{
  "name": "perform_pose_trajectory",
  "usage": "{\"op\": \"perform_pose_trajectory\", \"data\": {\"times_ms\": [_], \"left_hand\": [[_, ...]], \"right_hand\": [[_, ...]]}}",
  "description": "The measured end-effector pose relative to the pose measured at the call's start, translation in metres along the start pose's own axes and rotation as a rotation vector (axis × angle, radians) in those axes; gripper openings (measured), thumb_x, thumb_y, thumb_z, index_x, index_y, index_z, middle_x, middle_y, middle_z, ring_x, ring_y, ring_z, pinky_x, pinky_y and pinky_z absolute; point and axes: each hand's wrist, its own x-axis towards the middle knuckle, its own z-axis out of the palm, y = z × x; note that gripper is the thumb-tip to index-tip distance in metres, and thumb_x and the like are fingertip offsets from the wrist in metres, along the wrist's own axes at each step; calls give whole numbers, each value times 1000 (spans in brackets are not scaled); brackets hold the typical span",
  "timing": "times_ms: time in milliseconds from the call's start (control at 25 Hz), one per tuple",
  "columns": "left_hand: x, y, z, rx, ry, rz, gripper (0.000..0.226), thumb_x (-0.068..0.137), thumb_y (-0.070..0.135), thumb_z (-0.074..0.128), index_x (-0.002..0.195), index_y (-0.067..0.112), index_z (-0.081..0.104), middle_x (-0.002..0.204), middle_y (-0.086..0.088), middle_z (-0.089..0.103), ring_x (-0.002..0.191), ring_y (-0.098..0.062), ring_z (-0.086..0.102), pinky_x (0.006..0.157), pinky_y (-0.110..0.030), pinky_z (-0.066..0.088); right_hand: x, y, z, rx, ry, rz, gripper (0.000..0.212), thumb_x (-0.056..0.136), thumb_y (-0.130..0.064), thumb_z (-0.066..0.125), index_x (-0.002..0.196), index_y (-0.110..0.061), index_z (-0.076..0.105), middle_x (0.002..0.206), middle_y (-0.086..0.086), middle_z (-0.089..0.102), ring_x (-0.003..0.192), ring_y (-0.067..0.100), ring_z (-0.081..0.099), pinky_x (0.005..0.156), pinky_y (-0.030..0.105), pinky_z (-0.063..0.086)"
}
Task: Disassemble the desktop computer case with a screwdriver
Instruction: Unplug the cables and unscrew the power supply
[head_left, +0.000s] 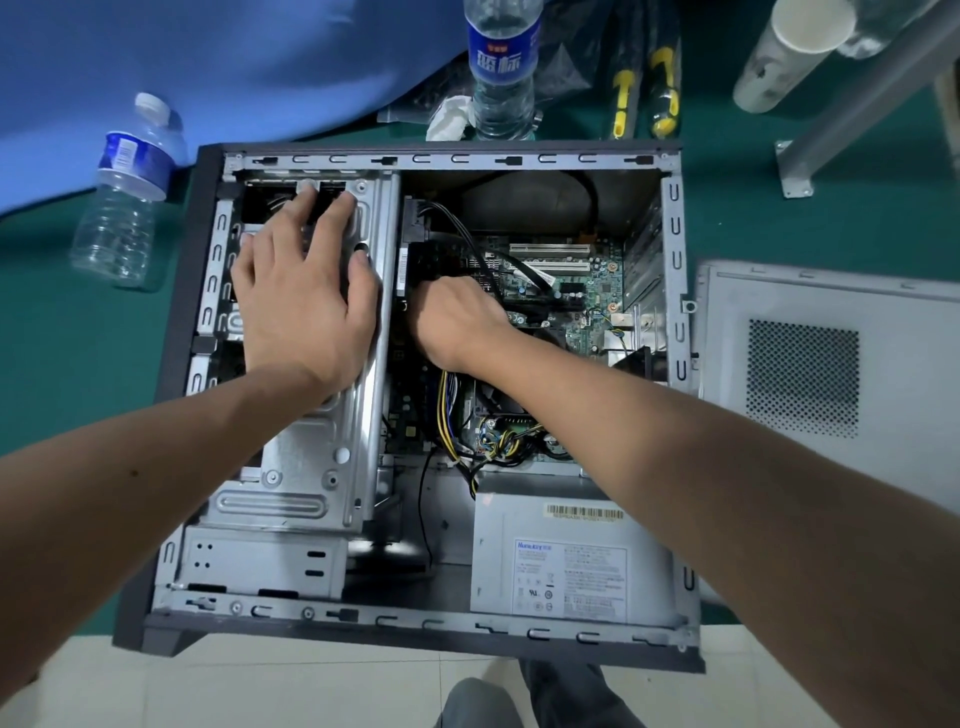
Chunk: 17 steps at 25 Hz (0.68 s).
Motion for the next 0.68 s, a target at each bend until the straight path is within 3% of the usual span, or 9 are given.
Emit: {"op": "perform_pose_trajectory", "data": {"times_ms": [120, 280, 440, 600, 680], "left_hand": [[0, 0, 0, -1, 0, 2, 50, 99, 38, 33, 148, 27, 37, 156, -7, 30, 139, -27, 30, 115, -52, 21], [0, 0, 1, 4, -1, 2, 51, 99, 38, 33, 149, 28, 36, 156, -7, 30, 139, -26, 29, 115, -52, 21], [1, -1, 0, -6, 2, 5, 50, 100, 37, 33, 149, 27, 37, 156, -7, 30, 139, -26, 29, 115, -52, 21], [0, -1, 0, -8, 2, 7, 50, 100, 38, 33, 148, 27, 37, 156, -7, 30, 139, -26, 29, 115, -52, 21], [1, -1, 1, -6, 1, 9, 50, 99, 38, 33, 148, 27, 37, 155, -7, 31, 139, -26, 29, 115, -52, 22]], "right_hand": [[0, 0, 1, 81, -3, 27, 12, 83, 0, 51, 80, -12, 51, 84, 12, 55, 89, 35, 61, 63, 32, 39], [4, 4, 3, 111, 12, -16, 18, 86, 0, 47, 95, -3, 62, 100, 18, 66, 92, 36, 63, 66, 32, 44], [4, 3, 4, -29, 9, -130, 20, 85, -2, 49, 99, -1, 64, 100, 17, 66, 90, 36, 63, 65, 30, 40], [2, -1, 6, 10, 29, 41, 19, 85, -8, 55, 101, -5, 65, 103, 15, 67, 97, 35, 63, 66, 30, 39], [1, -2, 6, -64, 35, -4, 18, 86, -7, 53, 99, -7, 65, 102, 13, 67, 96, 34, 64, 65, 30, 40]]}}
